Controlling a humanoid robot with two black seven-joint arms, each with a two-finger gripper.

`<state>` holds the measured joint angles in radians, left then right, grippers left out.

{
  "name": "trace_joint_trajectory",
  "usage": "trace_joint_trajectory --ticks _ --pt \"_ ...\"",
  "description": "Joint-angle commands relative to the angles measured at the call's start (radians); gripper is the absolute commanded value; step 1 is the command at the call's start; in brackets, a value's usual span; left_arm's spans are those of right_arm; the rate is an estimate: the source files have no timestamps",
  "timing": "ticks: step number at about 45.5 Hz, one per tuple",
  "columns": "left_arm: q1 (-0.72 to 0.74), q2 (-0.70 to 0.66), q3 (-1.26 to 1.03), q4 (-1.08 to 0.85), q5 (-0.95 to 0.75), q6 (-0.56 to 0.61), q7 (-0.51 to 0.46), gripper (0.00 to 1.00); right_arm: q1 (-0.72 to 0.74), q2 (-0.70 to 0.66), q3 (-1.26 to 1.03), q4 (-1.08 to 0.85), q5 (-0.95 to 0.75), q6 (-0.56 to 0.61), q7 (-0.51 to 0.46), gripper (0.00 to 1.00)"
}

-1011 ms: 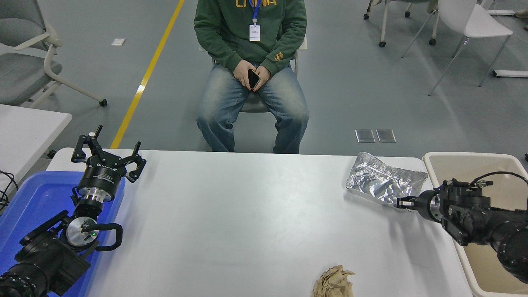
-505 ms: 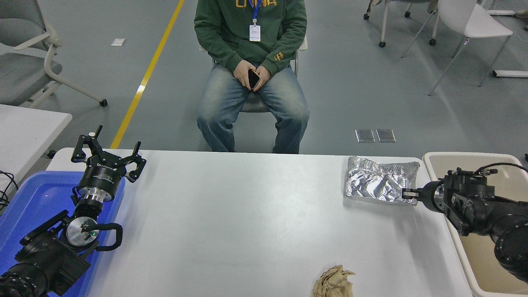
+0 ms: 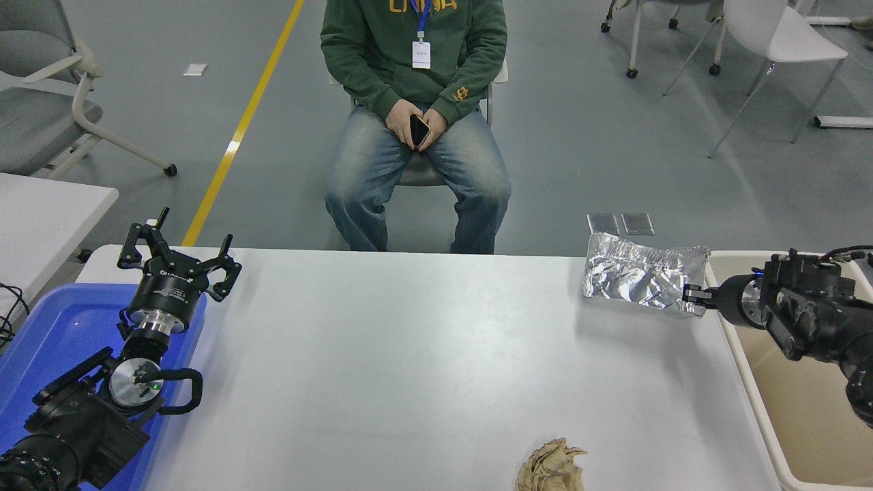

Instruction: Clean the table surface

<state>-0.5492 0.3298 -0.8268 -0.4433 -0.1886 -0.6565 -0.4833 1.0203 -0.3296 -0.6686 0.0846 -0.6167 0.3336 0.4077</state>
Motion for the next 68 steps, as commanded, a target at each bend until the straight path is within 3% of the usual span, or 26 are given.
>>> trace_joint_trajectory --ticks 1,13,20,26,31,35,49,68 --pt "0.0 0.0 0.0 0.0 0.0 0.0 0.0 1.0 0.098 -0.095 0.035 0.012 0.003 0.113 0.06 0.0" --pt "0.0 0.0 0.0 0.0 0.0 0.0 0.0 1.0 0.192 -0.17 0.115 0.007 0.003 0.28 0.068 0.0" --pt "0.0 0.0 0.0 0.0 0.0 0.0 0.0 1.0 0.184 -0.204 0.141 0.015 0.003 0.298 0.068 0.0" --pt "0.0 -0.002 0.0 0.0 0.0 0.0 0.0 1.0 0.201 -0.328 0.158 0.214 0.003 0.253 0.057 0.0" --pt "0.0 0.0 0.0 0.0 0.0 0.0 0.0 1.0 0.276 -0.52 0.181 0.606 -0.023 0.081 0.005 0.0" --pt "0.0 0.0 0.0 0.0 0.0 0.0 0.0 1.0 0.31 -0.597 0.188 0.765 -0.064 0.01 -0.058 0.0" --pt "0.0 0.0 0.0 0.0 0.0 0.0 -0.001 1.0 0.337 -0.709 0.204 0.9 -0.094 -0.01 -0.084 0.0" --pt "0.0 0.0 0.0 0.0 0.0 0.0 0.0 1.0 0.399 -0.936 0.281 1.141 -0.264 -0.01 -0.095 0.0"
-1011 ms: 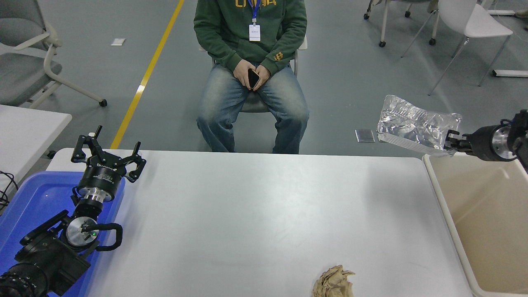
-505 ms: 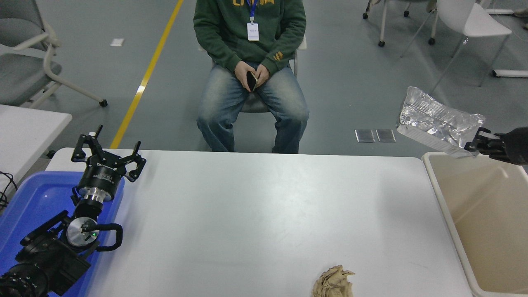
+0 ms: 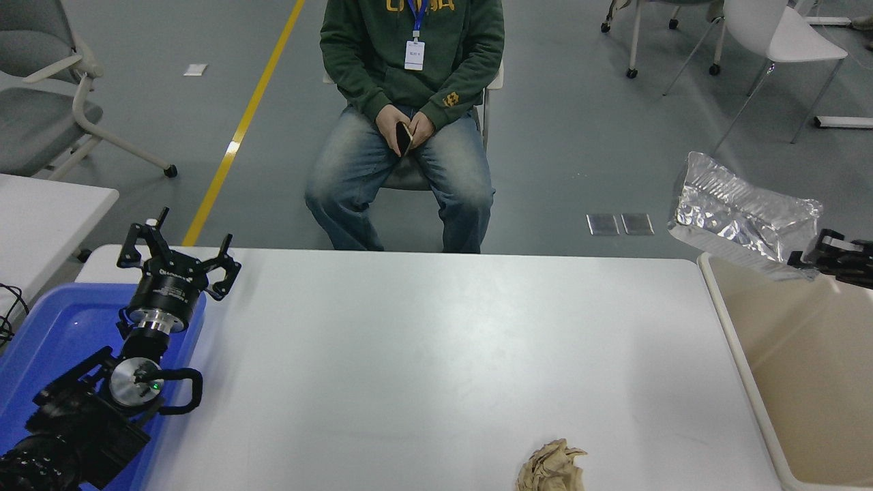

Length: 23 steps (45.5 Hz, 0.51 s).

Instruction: Clean the table surface

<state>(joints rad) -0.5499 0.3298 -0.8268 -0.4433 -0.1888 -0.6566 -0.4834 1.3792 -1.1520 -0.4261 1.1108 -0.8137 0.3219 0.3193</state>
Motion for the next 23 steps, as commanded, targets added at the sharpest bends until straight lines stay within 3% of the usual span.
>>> trace_joint_trajectory --ticks 1,23 --pt "0.001 0.0 0.0 0.0 0.0 0.0 0.0 1.0 0.046 -0.12 0.038 0.124 -0.067 0.002 -0.006 0.0" --pt "-0.001 0.0 0.0 0.0 -0.001 0.0 -0.001 1.0 0.07 -0.173 0.04 0.182 -0.085 0.009 -0.005 0.0"
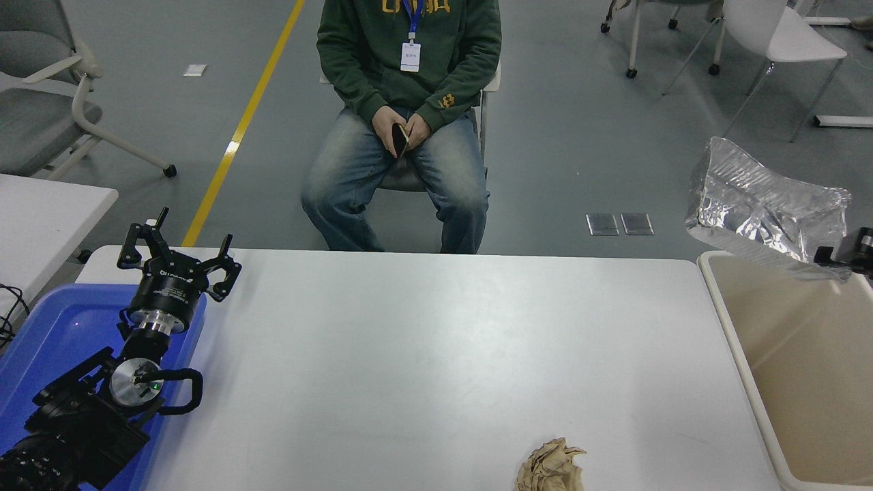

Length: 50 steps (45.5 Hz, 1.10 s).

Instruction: Clean the table surface

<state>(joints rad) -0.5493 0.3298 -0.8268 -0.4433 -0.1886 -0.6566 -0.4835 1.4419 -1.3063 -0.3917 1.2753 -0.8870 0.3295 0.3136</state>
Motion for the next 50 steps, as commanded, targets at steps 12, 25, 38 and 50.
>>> trace_joint_trajectory --ticks 12,25,38,50 --pt "0.0 0.0 0.0 0.0 0.0 0.0 0.0 1.0 0.015 -0.024 0.019 -0.014 -0.01 0.002 0.001 0.0" --pt "-0.001 0.0 0.0 0.0 0.0 0.0 0.0 1.0 0.012 -0.025 0.047 -0.145 -0.001 0.0 0.001 0.0" --pt "0.0 0.0 0.0 0.0 0.0 0.0 0.0 1.0 -0.052 0.094 0.033 -0.484 0.043 -0.036 -0.001 0.0" --pt "0.0 0.0 0.0 0.0 0.0 0.0 0.0 1.0 -0.178 0.225 0.031 -0.723 0.172 -0.096 -0.002 0.0"
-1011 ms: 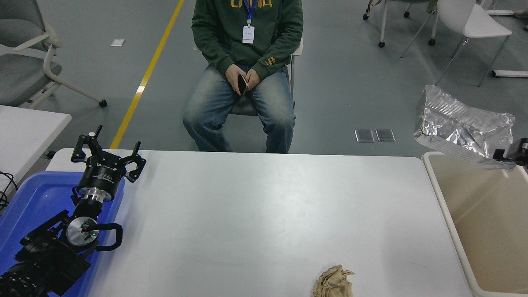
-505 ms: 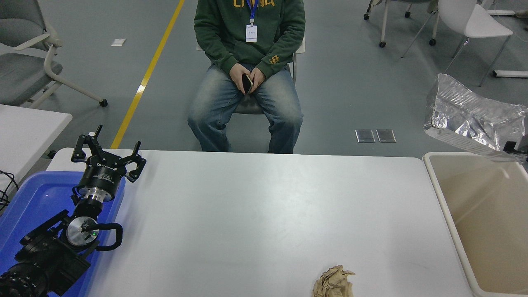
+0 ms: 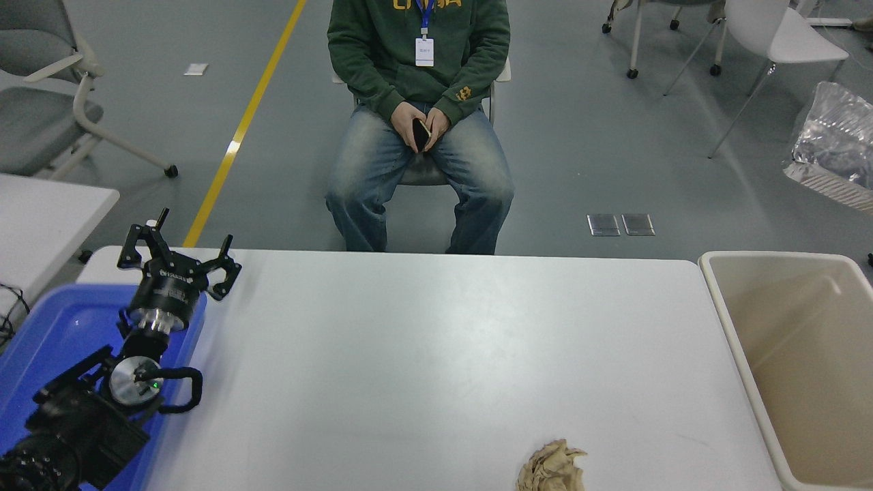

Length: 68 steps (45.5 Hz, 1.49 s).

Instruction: Clean the table surface

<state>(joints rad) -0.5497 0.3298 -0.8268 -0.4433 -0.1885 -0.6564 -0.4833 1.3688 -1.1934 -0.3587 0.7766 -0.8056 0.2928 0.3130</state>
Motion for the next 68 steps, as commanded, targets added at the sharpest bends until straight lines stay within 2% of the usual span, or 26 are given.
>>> trace_joint_trajectory --ticks 1,14,20,31,39,50,68 --pt "0.001 0.0 0.0 0.0 0.0 0.0 0.0 1.0 -0.125 0.127 -0.002 -0.246 0.098 -0.075 0.0 0.0" --pt "-0.001 0.0 0.0 0.0 0.0 0.0 0.0 1.0 -0.422 0.452 0.01 -0.658 0.299 -0.238 -0.02 0.0" --pt "0.001 0.0 0.0 0.0 0.0 0.0 0.0 1.0 -0.504 0.58 0.017 -0.784 0.414 -0.294 -0.052 0.0" --pt "-0.001 0.0 0.0 0.0 0.0 0.0 -0.001 1.0 -0.585 0.69 0.026 -0.783 0.552 -0.538 -0.069 0.0" --pt "-0.001 0.0 0.0 0.0 0.0 0.0 -0.001 1.0 -0.626 0.767 0.11 -0.781 0.553 -0.615 -0.069 0.0" --pt "-0.001 0.0 0.0 0.0 -0.002 0.0 -0.001 1.0 -0.659 0.816 0.237 -0.781 0.553 -0.633 -0.068 0.0" --pt "-0.001 0.0 0.0 0.0 -0.002 0.0 -0.001 1.0 -0.66 0.807 0.231 -0.781 0.551 -0.623 -0.068 0.0"
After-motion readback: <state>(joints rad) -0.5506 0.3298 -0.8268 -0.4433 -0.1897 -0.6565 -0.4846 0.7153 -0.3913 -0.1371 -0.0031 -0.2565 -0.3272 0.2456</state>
